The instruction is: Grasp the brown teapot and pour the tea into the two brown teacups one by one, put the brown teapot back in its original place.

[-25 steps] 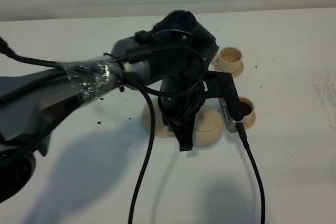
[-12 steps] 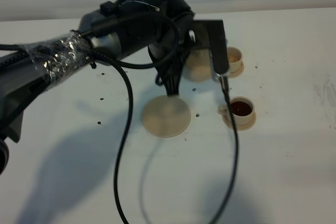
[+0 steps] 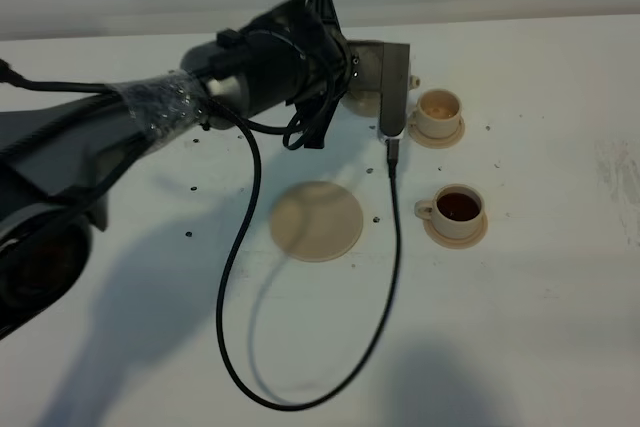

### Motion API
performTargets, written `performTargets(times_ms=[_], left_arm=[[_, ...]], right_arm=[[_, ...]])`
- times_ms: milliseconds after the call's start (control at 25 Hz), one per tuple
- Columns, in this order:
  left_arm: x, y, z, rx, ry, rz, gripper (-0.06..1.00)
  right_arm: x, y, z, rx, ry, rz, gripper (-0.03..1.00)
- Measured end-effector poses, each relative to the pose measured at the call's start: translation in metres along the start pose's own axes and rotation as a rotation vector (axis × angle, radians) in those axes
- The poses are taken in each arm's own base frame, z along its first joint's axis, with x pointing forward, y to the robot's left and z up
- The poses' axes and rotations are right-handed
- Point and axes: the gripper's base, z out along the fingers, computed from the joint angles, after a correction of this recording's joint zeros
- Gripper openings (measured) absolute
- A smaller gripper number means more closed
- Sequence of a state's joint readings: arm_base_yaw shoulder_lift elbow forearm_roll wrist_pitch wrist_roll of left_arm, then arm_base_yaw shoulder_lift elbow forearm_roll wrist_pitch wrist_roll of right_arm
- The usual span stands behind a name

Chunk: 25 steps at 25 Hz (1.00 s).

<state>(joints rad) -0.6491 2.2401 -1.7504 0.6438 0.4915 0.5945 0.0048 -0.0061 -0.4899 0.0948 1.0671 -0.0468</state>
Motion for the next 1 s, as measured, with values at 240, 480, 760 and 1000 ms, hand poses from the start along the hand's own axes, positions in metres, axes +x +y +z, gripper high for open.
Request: performTargets(times_ms=[240,480,760,1000], left_arm=[[0.000,-0.002,0.021,-0.053,-0.056,0.035,0.11],[0.000,0.005,0.037,-0.096,-0.060,0.046,0.11],[-0.006,0.010,0.052,-0.144,-0.055,0.093,0.11],[-0.010,0.013,0.058,-0.188,-0.061,0.156,0.11]], right_arm=[[0.000,0.000,0.000,0.000,0.000,0.000,0.40],[0.000,0.000,0.000,0.000,0.000,0.000,0.40],[0.000,0.000,0.000,0.000,0.000,0.000,0.40],[0.000,0.000,0.000,0.000,0.000,0.000,0.40]])
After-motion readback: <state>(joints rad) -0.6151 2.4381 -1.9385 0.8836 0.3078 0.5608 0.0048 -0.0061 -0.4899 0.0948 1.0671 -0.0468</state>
